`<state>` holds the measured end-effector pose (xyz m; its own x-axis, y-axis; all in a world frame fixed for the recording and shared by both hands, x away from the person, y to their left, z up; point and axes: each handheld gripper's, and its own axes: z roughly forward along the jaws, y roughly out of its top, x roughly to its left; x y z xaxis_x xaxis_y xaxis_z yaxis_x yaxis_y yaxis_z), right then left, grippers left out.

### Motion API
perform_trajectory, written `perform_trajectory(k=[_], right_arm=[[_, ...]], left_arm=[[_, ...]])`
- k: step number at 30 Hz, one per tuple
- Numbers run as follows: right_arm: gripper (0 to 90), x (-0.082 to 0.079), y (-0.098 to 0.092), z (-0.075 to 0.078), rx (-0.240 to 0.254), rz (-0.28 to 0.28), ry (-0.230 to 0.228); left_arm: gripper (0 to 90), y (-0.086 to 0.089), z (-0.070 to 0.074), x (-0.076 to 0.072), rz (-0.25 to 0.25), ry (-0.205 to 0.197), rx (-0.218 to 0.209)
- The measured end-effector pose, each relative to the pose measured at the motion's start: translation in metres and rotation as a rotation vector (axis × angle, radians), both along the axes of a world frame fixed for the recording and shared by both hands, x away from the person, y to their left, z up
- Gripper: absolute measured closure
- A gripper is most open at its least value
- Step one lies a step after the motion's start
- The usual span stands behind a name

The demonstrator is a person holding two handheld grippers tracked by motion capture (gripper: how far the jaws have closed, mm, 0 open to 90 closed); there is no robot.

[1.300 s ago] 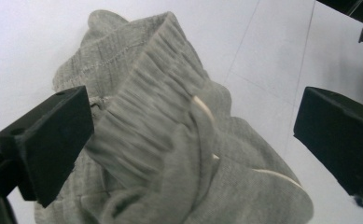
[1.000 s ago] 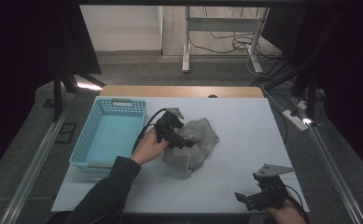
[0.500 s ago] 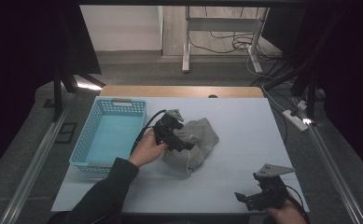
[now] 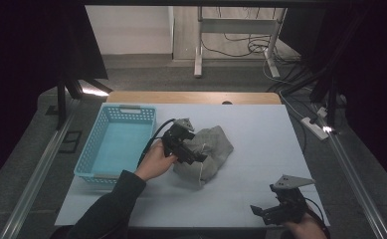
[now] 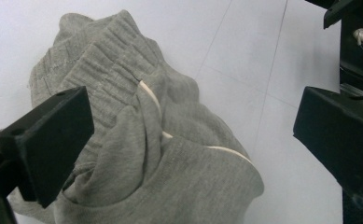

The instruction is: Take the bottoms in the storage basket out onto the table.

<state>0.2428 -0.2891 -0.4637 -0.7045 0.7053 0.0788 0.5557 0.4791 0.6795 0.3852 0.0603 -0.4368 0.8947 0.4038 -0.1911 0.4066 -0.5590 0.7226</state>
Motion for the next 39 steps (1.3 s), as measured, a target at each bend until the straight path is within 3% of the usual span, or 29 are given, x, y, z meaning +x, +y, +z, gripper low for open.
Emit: perform_trajectory(k=[13, 20, 39], right_arm=[[0.0, 0.000, 0.000, 0.000, 0.001, 0.003, -0.003], [0.0, 0.000, 0.000, 0.000, 0.007, 0.000, -0.002], [0.0, 0.000, -0.001, 0.001, 0.012, 0.008, -0.002]], left_arm=[[0.0, 0.010, 0.001, -0.012, 0.015, -0.007, -0.015], [0.0, 0.020, 0.004, -0.017, 0.032, 0.006, -0.057], [0.0, 0.040, -0.002, -0.033, 0.059, 0.014, -0.077]])
